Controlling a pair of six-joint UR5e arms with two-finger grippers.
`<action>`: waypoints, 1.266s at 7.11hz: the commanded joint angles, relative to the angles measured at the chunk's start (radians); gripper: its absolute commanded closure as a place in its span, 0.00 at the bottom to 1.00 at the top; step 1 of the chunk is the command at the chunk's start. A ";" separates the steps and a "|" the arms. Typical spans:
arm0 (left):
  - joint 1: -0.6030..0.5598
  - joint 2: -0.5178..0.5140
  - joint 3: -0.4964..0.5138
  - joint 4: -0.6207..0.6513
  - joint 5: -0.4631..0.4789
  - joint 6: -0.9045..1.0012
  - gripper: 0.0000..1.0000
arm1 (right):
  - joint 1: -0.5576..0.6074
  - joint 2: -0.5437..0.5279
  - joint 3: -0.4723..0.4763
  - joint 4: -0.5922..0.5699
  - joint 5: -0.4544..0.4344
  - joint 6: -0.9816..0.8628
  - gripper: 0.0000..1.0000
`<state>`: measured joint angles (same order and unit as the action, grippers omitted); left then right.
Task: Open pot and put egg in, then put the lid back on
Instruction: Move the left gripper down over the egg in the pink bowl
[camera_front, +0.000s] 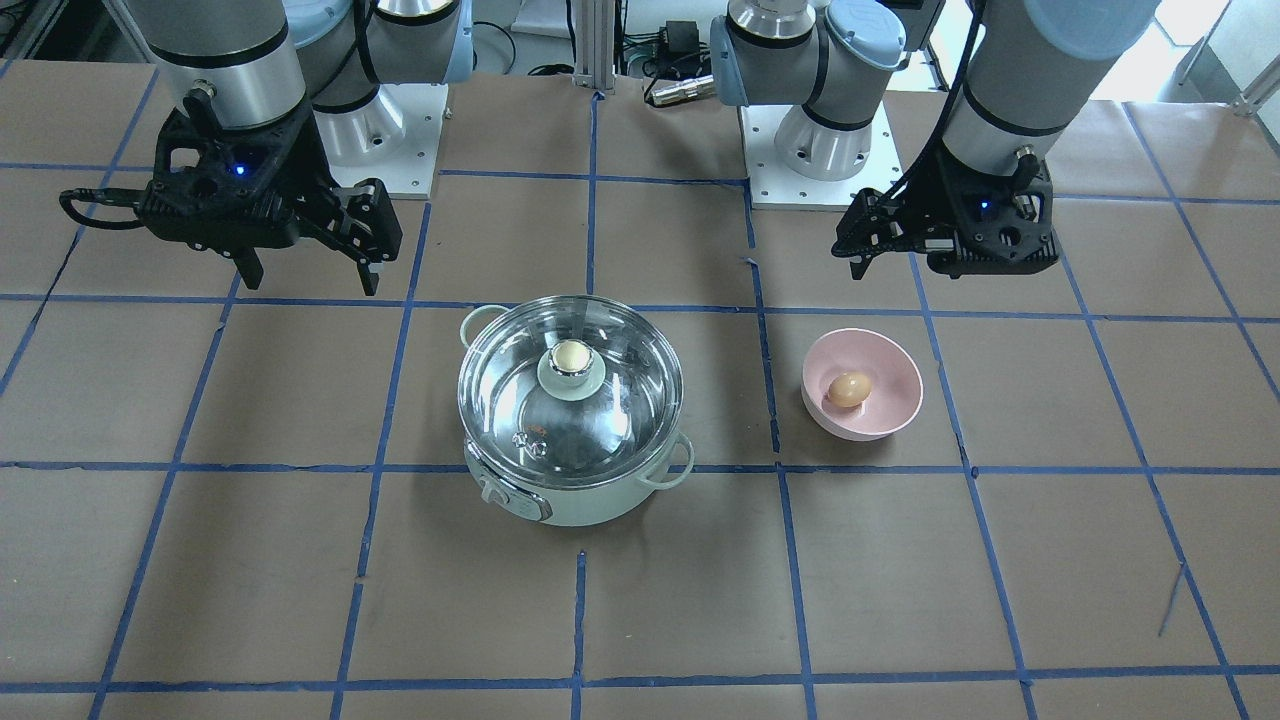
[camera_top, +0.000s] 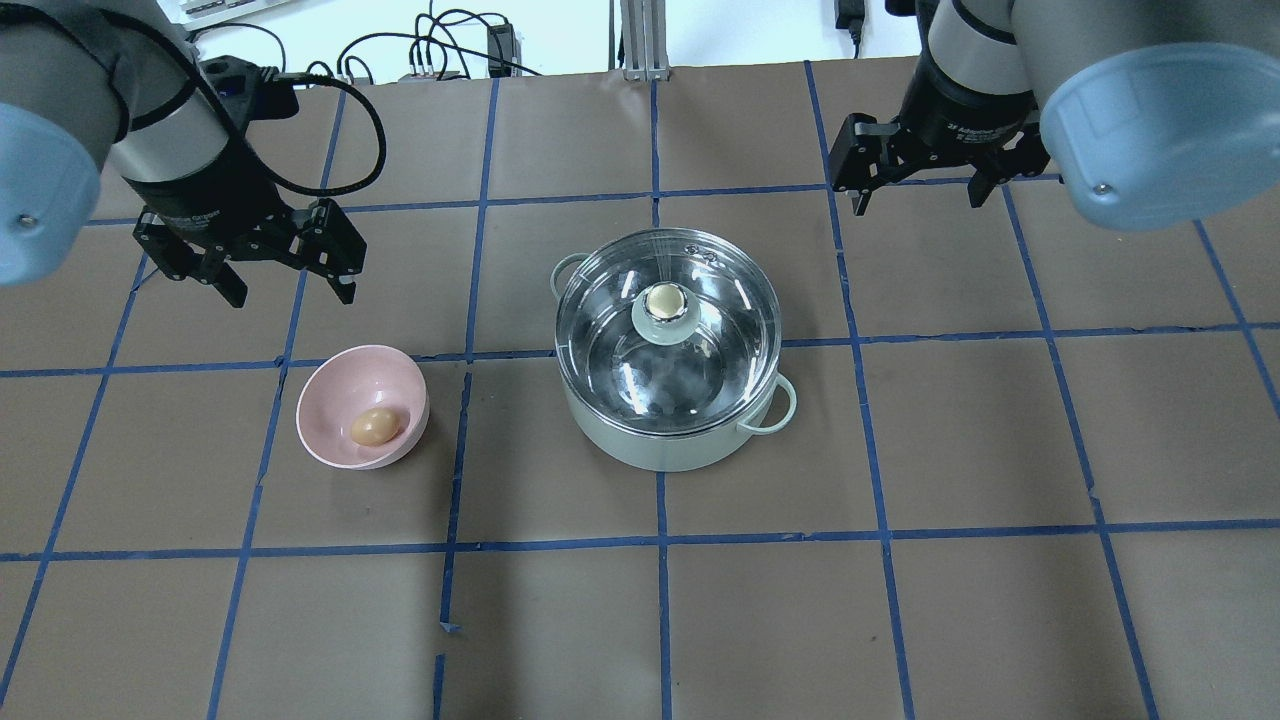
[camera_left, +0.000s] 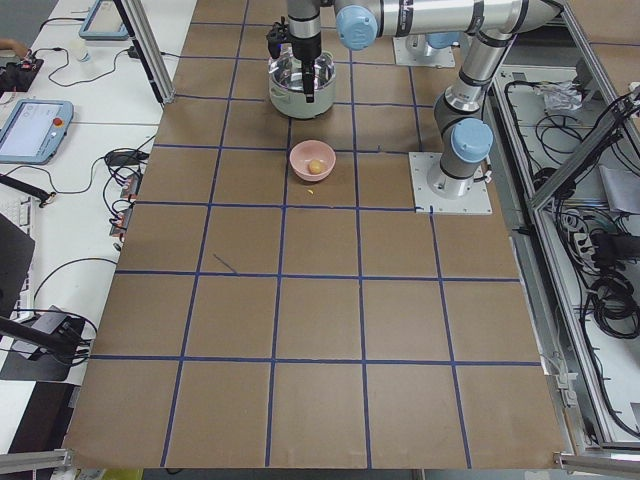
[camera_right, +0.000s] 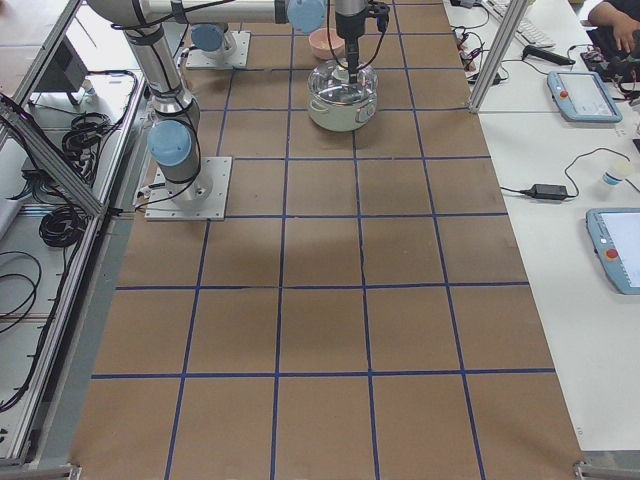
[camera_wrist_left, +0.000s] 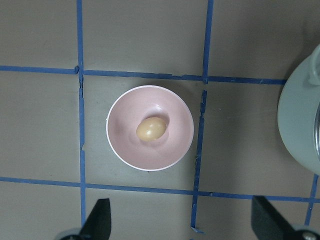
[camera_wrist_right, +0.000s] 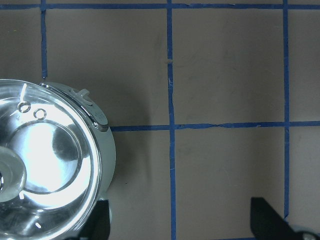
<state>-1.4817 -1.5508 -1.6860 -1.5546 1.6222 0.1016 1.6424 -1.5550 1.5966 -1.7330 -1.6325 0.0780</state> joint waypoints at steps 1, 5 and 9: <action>0.030 -0.005 -0.096 0.060 -0.002 0.058 0.00 | 0.002 0.000 0.002 0.000 0.000 0.002 0.00; 0.121 -0.008 -0.320 0.323 -0.035 0.356 0.00 | 0.004 0.000 0.002 0.001 0.002 0.000 0.00; 0.113 -0.098 -0.394 0.480 -0.025 0.542 0.01 | 0.004 0.000 0.009 0.001 0.002 -0.001 0.00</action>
<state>-1.3654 -1.6427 -2.0383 -1.1166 1.5964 0.5787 1.6460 -1.5544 1.6040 -1.7318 -1.6306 0.0769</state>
